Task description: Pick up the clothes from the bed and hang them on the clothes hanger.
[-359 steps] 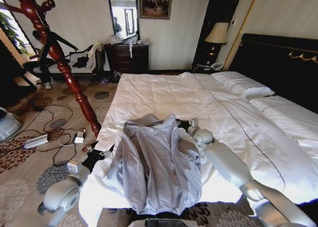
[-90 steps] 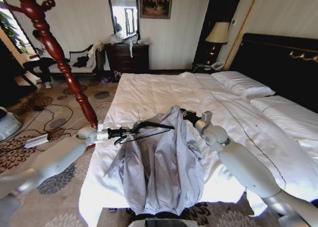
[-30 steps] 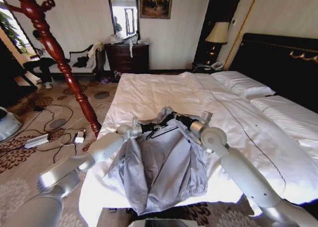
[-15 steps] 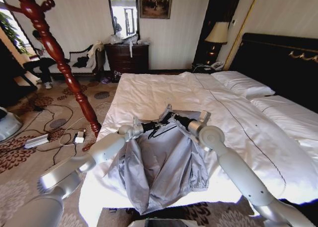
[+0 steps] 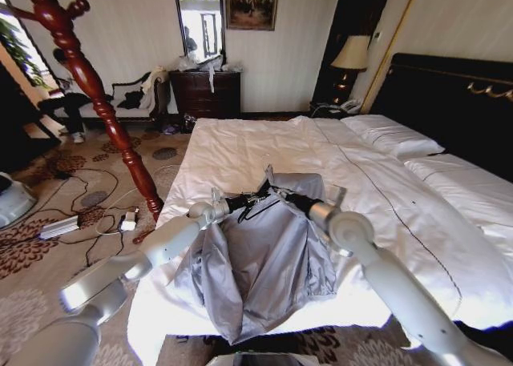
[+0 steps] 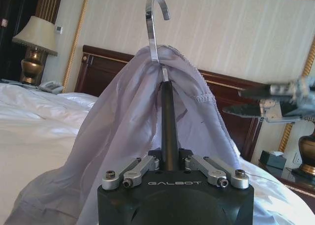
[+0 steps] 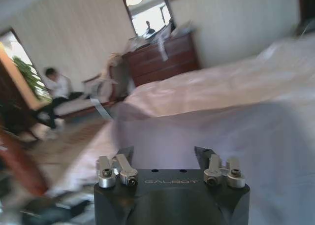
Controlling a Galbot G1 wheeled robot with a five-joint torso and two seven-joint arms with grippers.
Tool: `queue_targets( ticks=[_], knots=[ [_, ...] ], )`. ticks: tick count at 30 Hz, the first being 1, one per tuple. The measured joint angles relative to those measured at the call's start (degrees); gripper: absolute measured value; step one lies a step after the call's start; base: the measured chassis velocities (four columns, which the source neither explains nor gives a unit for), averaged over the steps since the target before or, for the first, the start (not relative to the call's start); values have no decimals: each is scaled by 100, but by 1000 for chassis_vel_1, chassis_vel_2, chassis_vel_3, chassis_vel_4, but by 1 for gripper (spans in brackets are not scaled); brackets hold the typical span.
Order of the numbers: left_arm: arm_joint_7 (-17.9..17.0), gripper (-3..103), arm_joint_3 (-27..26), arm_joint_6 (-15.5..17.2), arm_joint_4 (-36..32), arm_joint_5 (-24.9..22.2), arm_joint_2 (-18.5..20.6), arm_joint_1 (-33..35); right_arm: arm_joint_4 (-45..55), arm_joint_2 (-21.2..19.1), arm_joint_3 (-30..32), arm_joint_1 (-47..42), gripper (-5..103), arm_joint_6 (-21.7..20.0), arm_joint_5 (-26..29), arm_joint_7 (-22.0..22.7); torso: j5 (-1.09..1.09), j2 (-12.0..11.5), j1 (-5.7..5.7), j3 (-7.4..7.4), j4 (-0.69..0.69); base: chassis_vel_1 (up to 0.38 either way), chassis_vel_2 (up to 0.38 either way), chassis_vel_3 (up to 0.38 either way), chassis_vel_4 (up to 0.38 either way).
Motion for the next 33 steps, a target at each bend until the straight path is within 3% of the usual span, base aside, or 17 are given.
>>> queue_targets(
  ticks=[2,4,5,7,9,11,17,21,22,25,28,30,33],
  knots=[
    [-6,16,-2,0,-42,-26,21,-13,12,-230,279,-363,77,102,-671,-336,-2,1,0,-1,0,0,0,0,0],
    [-22,16,-5,1,-90,-58,41,-26,-73,-479,483,-822,88,305,-1674,-820,0,0,-1,-1,-3,0,0,0,0],
    [-22,16,-5,1,-90,-58,41,-26,-73,-479,483,-822,88,305,-1674,-820,0,0,-1,-1,-3,0,0,0,0],
    [-47,16,-5,5,-122,-86,46,-56,-105,-620,632,-1196,97,433,-2459,-1197,0,0,0,0,0,0,0,0,0],
    [-54,16,-5,7,-127,-97,45,-64,-99,-642,656,-1273,97,443,-2617,-1267,0,0,0,0,0,0,0,0,0],
    [-93,16,-3,22,-156,-136,38,-88,-60,-711,690,-1527,99,513,-3199,-1481,-1,1,-1,-1,-1,0,0,0,0],
    [-172,16,28,40,-281,-185,86,-91,-31,-772,517,-1699,100,620,-3738,-1720,-1,0,-1,-1,0,0,0,0,0],
    [-194,16,33,47,-335,-200,121,-81,-46,-764,379,-1637,103,629,-3770,-1762,-2,0,0,0,1,0,0,0,0],
    [-203,16,37,53,-375,-211,149,-69,-89,-772,257,-1574,96,629,-3797,-1777,-2,0,0,0,0,0,0,0,0],
    [-207,16,38,62,-431,-218,181,-47,-208,-768,76,-1437,91,629,-3842,-1776,-2,0,-1,0,-1,0,0,0,0],
    [-232,16,33,68,-515,-230,215,-4,-522,-720,-130,-1214,76,627,-3845,-1705,-2,-1,0,1,2,0,0,0,0],
    [-238,16,26,76,-545,-250,220,6,-581,-714,-133,-1183,76,609,-3779,-1686,-2,-1,0,0,1,0,0,0,0],
    [-244,16,26,87,-585,-273,222,2,-733,-736,-192,-1089,59,551,-3628,-1652,-2,-1,0,0,-2,0,0,0,0]
  ],
)
